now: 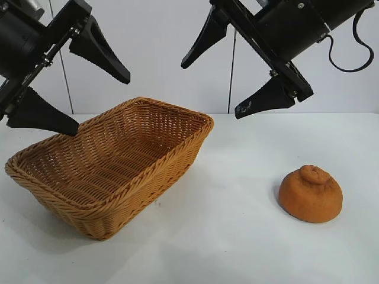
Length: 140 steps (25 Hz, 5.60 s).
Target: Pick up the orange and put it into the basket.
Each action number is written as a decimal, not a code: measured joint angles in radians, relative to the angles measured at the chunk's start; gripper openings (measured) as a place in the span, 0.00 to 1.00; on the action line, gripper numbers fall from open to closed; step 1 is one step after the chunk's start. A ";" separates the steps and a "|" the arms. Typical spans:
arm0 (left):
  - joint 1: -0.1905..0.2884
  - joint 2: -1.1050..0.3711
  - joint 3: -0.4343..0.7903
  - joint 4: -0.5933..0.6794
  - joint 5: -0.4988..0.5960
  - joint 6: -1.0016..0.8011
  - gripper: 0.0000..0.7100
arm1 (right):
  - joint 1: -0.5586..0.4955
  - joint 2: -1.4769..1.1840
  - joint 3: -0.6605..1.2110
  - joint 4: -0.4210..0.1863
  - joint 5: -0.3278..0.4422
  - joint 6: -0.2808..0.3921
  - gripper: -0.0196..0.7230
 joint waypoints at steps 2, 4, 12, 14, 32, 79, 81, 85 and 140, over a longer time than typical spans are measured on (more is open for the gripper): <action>0.000 0.000 0.000 0.000 0.000 0.000 0.98 | 0.000 0.000 0.000 0.000 0.000 0.000 0.96; 0.000 0.000 0.000 0.000 0.000 0.000 0.98 | 0.000 0.000 0.000 0.000 0.000 0.000 0.96; 0.000 0.000 0.000 0.000 0.000 0.000 0.98 | 0.000 0.000 0.000 0.000 0.000 0.000 0.96; 0.000 0.000 0.000 0.000 0.000 0.000 0.98 | 0.000 0.000 0.000 0.000 0.000 0.000 0.96; 0.000 0.000 0.000 -0.005 0.000 0.000 0.98 | 0.000 0.000 0.000 0.000 -0.001 0.000 0.96; -0.179 -0.055 0.085 0.901 -0.117 -1.476 0.98 | 0.000 0.000 0.000 -0.014 0.004 0.000 0.96; -0.179 -0.019 0.085 0.901 -0.139 -1.477 0.98 | 0.000 0.000 0.000 -0.014 0.004 0.000 0.96; -0.179 0.064 0.085 0.897 -0.194 -1.477 0.98 | 0.000 0.000 0.000 -0.014 0.004 0.000 0.96; 0.059 0.284 -0.254 0.607 0.082 -0.728 0.12 | 0.000 0.000 0.000 -0.021 0.033 0.000 0.96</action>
